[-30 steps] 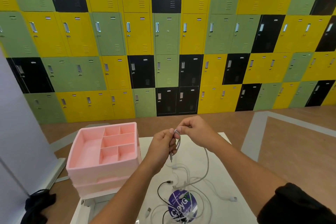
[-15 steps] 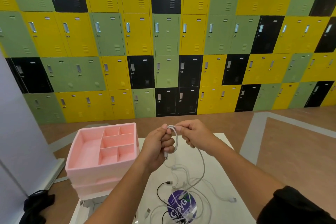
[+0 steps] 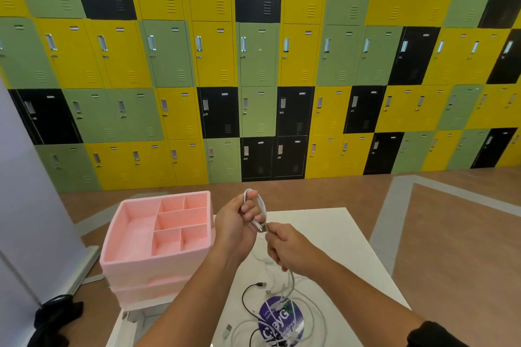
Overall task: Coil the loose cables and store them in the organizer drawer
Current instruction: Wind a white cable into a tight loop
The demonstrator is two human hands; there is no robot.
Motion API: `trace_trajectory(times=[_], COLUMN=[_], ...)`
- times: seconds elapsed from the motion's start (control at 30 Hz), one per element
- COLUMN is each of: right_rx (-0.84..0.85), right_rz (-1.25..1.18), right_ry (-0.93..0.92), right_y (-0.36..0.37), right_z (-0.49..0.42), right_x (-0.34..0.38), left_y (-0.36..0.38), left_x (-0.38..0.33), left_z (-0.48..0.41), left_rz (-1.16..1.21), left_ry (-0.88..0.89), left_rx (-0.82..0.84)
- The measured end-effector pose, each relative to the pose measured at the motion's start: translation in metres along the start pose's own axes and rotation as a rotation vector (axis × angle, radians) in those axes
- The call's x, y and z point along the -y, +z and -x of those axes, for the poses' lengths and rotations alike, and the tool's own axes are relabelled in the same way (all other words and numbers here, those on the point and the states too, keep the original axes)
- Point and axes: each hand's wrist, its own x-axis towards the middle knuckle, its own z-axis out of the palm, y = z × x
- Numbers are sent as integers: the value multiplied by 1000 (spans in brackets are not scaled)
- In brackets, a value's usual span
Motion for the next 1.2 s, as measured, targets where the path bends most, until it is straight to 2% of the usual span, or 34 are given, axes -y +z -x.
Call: trace_trajectory(times=[0.1,0.2,0.33,0.43,0.67,0.93,1.2], right_rx=[78,128,155,150,78,-177,-136], right_rz=[99,308,611,659,675,558,345], right_ry=[42,30,-14,-61,-135,-253,-245], right_y=[11,9,-13,-32,-55,-61,-67], right_z=[6,7,5,2,-2,-7,-16], right_x=[5,19,44,62,69,53,42], left_y=[-1,-11,-26,-28,-18,-18,-11], left_x=[2,9,20,24,16,7,1], left_z=[-5,-10,-10,-6,0,6,14], left_rz=[-147,-418,-739,-924,-816,-710,-521], left_ry=[136,222,247,243,162,-71,-172], left_rx=[-91,-98,14,172,308,317,330])
